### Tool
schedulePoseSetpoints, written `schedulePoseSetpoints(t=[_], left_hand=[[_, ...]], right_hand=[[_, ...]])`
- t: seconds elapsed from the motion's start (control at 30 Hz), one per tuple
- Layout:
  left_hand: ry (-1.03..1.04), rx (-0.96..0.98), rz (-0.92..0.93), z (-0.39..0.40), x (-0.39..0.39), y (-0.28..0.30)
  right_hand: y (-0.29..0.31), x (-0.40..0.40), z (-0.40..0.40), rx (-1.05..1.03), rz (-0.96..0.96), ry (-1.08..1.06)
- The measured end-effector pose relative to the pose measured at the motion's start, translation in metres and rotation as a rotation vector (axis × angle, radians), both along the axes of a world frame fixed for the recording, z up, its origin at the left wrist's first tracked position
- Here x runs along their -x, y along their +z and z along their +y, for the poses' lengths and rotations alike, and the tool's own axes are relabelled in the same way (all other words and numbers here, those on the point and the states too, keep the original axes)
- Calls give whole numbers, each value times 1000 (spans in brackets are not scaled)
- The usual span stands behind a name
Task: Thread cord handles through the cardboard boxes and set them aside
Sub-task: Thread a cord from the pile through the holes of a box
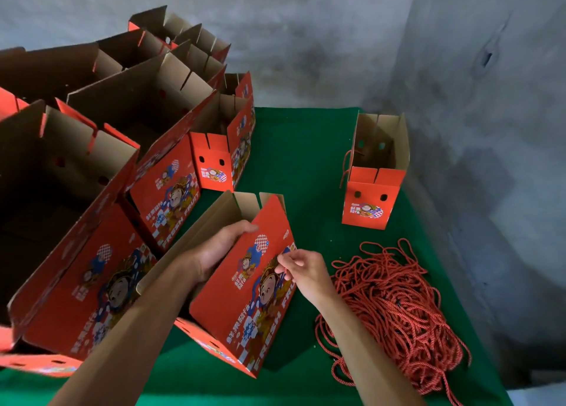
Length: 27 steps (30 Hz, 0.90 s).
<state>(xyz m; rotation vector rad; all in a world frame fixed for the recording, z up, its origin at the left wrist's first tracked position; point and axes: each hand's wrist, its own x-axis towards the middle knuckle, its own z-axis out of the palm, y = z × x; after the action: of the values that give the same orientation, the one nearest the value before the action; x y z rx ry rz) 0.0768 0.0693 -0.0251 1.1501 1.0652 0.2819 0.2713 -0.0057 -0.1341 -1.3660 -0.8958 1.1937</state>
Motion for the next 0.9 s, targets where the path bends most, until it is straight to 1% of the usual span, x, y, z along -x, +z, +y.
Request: schedulePoseSetpoints(t=[0.07, 0.1, 0.13, 0.17, 0.27, 0.3, 0.43, 0.5, 0.6, 0.7, 0.73, 0.77, 0.83, 0.9], left_hand=[[-91, 0, 18, -5, -13, 0], [-136, -13, 58, -9, -22, -1], [-135, -30, 124, -14, -31, -1], [-135, -55, 169, -17, -39, -4], [-170, -167, 255, -19, -53, -6], [-174, -214, 277, -18, -56, -6], [-204, -376, 388, -9, -65, -9], [-246, -422, 445, -7, -67, -10], [-319, -491, 517, -3, -66, -19], [-283, -503, 542, 0, -60, -31], [-272, -484, 549, 1, -58, -33], [-257, -465, 553, 3, -56, -35], [-180, -413, 564, 6, -53, -34], [-78, -379, 562, 5, -47, -29]], right_hand=[[-2, 4, 1, 25, 18, -49], [-4, 7, 1, 43, 40, -85], [-6, 8, 1, 60, 43, -115], [-7, 8, 1, 70, 3, -131], [-8, -1, -2, 45, -345, -61], [-7, -4, -1, 40, -423, -18], [-1, -7, 10, 88, -551, 101], [-2, -6, 14, 105, -548, 123], [-5, -4, 14, 104, -441, 164], [-7, -6, 13, 107, -369, 218], [-9, -9, 12, 128, -386, 252], [-11, -14, 9, 152, -453, 301], [-25, -26, 1, 248, -659, 382], [-39, -36, -7, 366, -821, 319]])
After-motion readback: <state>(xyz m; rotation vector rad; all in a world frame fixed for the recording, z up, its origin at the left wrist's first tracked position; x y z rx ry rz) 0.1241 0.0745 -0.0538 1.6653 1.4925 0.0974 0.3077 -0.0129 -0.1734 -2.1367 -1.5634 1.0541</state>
